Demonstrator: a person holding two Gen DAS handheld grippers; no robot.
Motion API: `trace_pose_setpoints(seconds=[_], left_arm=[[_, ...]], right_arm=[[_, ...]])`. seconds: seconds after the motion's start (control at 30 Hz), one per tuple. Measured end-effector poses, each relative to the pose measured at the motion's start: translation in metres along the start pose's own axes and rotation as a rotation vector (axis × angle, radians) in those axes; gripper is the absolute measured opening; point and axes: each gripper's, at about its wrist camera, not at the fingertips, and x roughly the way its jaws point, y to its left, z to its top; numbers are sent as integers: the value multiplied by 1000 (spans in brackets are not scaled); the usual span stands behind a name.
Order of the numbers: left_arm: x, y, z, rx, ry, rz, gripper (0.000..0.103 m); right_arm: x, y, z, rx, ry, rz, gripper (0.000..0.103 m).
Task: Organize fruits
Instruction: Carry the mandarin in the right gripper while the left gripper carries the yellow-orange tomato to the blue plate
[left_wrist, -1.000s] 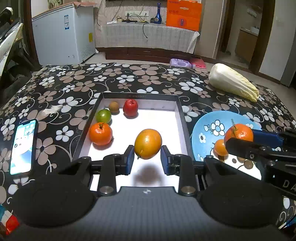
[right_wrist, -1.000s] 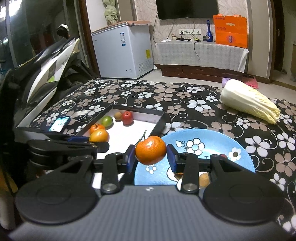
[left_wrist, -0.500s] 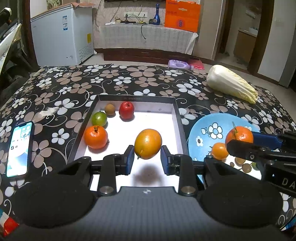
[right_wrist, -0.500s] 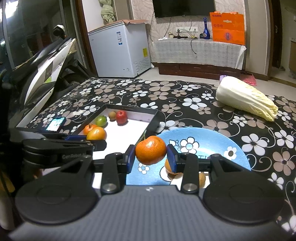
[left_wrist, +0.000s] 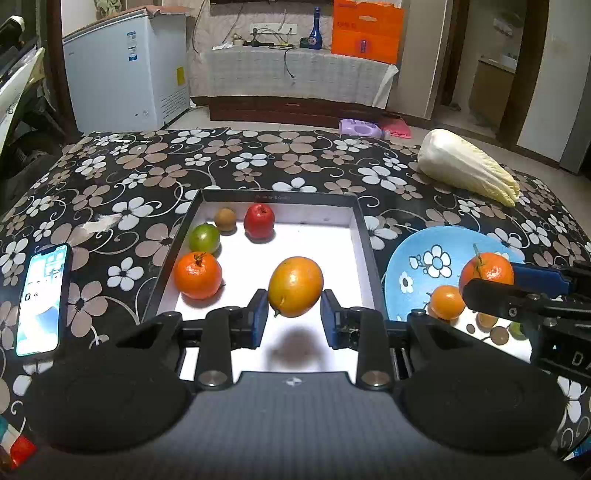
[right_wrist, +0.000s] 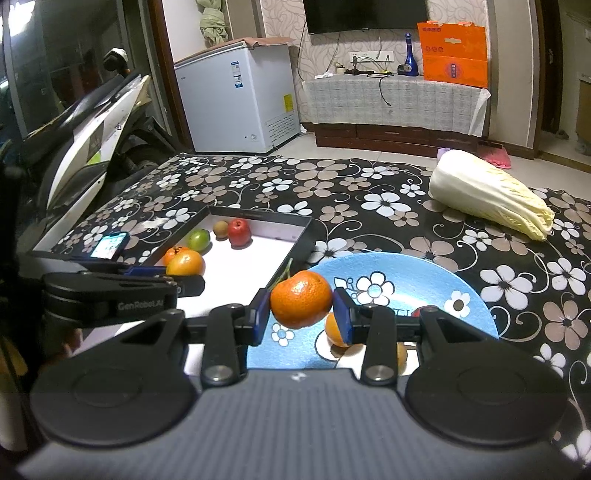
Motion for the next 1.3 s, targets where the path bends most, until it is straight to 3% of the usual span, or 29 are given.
trace_pose_setpoints(seconds=[1.3], left_arm=[[0,-56,-3,76,-22,-111,36]], right_arm=[[-13,-25,-2,25,-18,-69,40]])
